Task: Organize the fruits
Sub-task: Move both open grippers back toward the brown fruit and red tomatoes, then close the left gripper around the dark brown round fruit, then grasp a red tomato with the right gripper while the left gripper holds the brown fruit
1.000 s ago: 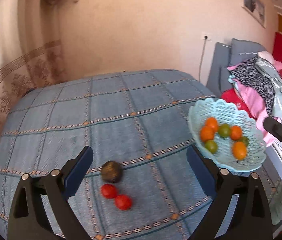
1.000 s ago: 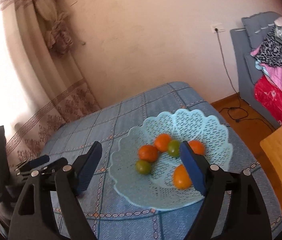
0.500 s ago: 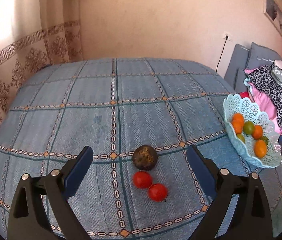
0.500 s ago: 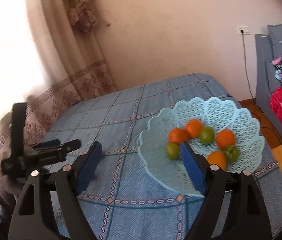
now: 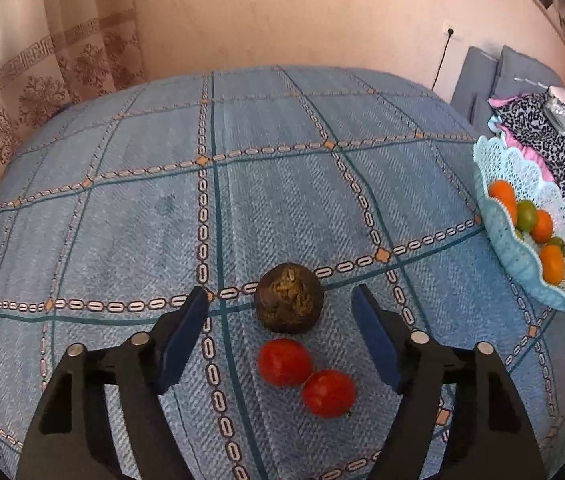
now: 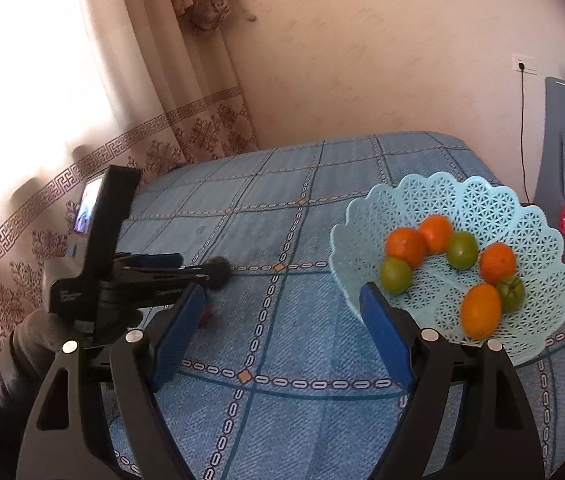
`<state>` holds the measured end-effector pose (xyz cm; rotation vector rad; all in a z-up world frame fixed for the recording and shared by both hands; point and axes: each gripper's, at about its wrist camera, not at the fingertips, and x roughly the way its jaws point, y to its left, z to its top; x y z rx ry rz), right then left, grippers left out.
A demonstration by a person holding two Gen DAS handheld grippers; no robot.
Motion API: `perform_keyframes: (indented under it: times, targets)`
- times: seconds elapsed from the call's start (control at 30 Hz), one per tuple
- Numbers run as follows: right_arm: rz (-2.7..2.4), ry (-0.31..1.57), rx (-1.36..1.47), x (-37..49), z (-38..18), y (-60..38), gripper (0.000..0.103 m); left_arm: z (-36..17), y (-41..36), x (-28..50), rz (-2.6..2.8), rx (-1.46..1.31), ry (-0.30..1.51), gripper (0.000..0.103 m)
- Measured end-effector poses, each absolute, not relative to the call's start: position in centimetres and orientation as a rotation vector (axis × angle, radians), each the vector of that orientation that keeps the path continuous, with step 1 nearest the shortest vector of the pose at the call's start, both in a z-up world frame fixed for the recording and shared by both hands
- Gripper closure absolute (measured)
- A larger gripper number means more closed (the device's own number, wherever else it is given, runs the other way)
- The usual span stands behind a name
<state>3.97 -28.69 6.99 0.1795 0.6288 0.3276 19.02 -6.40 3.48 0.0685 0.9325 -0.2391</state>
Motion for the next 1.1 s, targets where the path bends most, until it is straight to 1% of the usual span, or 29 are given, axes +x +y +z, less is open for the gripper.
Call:
perform_keyframes:
  times: [0.2,0.27,0.3,0.33,0.37,0.43,0.67,0.9,1.07,1.1]
  targets:
    - [0.345,0.644,0.163,4.0,6.5,-28.0,0.022,2.5,-6.6,19.6,-0.248,0.063,0.957,0.042]
    - [0.347,0.650,0.160,4.1,6.2,-27.8,0.022,2.3,-6.8,19.6,-0.256,0.064,0.960,0.044]
    - [0.348,0.653,0.158,4.1,6.1,-27.7,0.022,2.1,-6.9,19.6,-0.260,0.066,0.960,0.046]
    - [0.349,0.656,0.156,4.1,6.0,-27.6,0.022,2.1,-7.1,19.7,-0.263,0.067,0.962,0.052]
    - [0.349,0.658,0.153,4.1,5.9,-27.5,0.022,2.0,-7.1,19.7,-0.265,0.068,0.962,0.055]
    - [0.351,0.661,0.148,4.1,5.7,-27.3,0.022,2.1,-7.2,19.8,-0.267,0.070,0.955,0.063]
    - [0.371,0.675,0.115,4.2,5.2,-26.0,0.022,2.7,-6.1,19.8,-0.291,0.021,0.935,0.063]
    - [0.407,0.715,0.068,4.6,4.2,-23.8,0.022,5.0,-4.4,18.5,-0.258,-0.011,0.863,0.063]
    - [0.434,0.740,0.033,5.5,4.0,-22.0,0.023,5.8,-3.2,17.6,-0.194,-0.004,0.827,0.063]
    - [0.437,0.744,0.022,5.9,4.1,-21.5,0.025,6.0,-2.9,17.4,-0.180,-0.003,0.818,0.063]
